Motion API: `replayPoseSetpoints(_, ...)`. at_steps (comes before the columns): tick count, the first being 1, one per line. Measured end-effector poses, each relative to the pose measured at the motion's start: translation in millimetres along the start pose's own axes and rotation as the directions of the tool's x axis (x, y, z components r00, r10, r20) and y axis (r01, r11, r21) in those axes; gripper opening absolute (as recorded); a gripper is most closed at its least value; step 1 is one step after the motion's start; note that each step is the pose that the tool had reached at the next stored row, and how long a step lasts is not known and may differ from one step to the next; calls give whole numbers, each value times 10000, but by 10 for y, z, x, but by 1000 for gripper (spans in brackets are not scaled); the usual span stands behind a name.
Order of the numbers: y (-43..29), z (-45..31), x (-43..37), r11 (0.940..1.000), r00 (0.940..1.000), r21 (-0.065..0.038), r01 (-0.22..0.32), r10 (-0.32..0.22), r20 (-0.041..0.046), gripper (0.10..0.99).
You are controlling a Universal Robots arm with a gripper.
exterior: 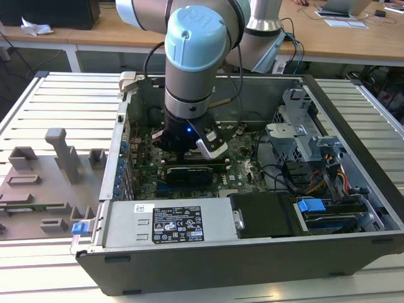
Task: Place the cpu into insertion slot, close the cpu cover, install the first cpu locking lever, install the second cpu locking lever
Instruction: 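Install the second cpu locking lever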
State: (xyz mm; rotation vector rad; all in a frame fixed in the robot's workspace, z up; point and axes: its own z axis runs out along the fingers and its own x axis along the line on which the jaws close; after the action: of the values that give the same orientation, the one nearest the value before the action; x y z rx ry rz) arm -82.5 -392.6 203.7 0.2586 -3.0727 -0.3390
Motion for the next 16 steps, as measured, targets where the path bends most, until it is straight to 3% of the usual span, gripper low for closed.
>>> replayPoseSetpoints(3, 3, 28, 10, 9997, 9998, -115, 212, -212, -25, 106)
replayPoseSetpoints(9, 71, 91, -6, 9992, 9993, -108, 375, -376, -65, 106)
replayPoseSetpoints(16, 18, 81, 3, 9991, 9991, -114, 414, -414, -70, 106)
